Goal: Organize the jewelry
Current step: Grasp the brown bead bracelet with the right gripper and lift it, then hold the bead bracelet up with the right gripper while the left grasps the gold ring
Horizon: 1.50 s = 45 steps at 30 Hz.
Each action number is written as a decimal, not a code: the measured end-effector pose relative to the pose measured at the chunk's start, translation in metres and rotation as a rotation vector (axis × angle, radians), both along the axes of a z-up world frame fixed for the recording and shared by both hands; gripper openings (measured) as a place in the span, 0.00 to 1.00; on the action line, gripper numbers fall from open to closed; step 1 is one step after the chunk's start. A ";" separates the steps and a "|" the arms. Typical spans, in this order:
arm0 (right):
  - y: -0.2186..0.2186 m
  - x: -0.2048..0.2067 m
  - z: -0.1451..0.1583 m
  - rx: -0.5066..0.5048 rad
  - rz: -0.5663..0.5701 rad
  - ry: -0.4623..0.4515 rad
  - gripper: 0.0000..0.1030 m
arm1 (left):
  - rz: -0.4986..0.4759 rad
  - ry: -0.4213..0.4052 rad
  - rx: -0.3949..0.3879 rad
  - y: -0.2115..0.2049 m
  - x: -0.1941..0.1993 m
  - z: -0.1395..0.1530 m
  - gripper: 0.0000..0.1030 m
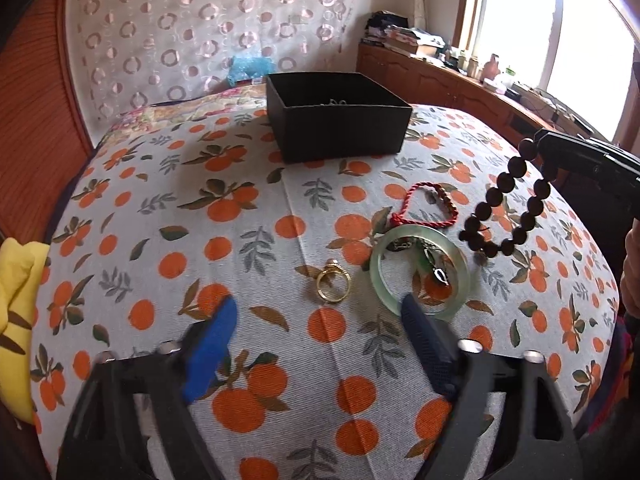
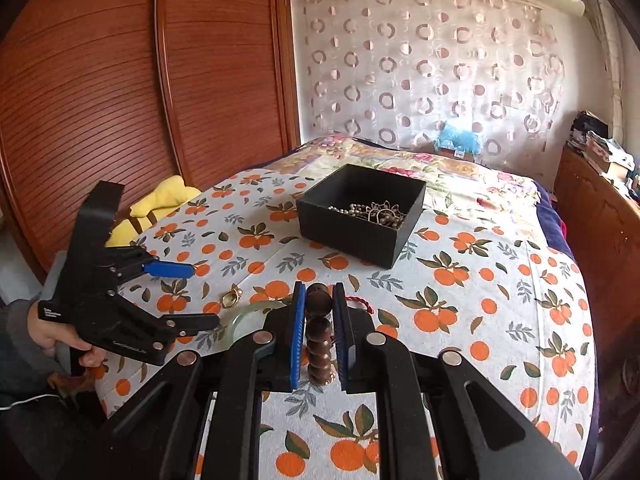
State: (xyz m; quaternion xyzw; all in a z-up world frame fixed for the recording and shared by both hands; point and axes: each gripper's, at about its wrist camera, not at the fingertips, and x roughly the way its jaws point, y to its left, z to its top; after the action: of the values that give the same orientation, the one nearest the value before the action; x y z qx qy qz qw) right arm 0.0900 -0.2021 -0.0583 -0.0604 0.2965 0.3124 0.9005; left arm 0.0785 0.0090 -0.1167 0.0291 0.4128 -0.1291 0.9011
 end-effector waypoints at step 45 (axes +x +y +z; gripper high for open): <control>0.000 0.036 0.025 -0.034 0.008 -0.024 0.15 | -0.021 -0.099 -0.022 -0.009 0.017 0.037 0.18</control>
State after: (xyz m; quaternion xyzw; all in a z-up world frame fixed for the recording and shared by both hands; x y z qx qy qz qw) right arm 0.1260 -0.2018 -0.0330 -0.0808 0.2908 0.3101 0.9015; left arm 0.0956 0.0001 -0.0797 0.0300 0.3659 -0.1412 0.9194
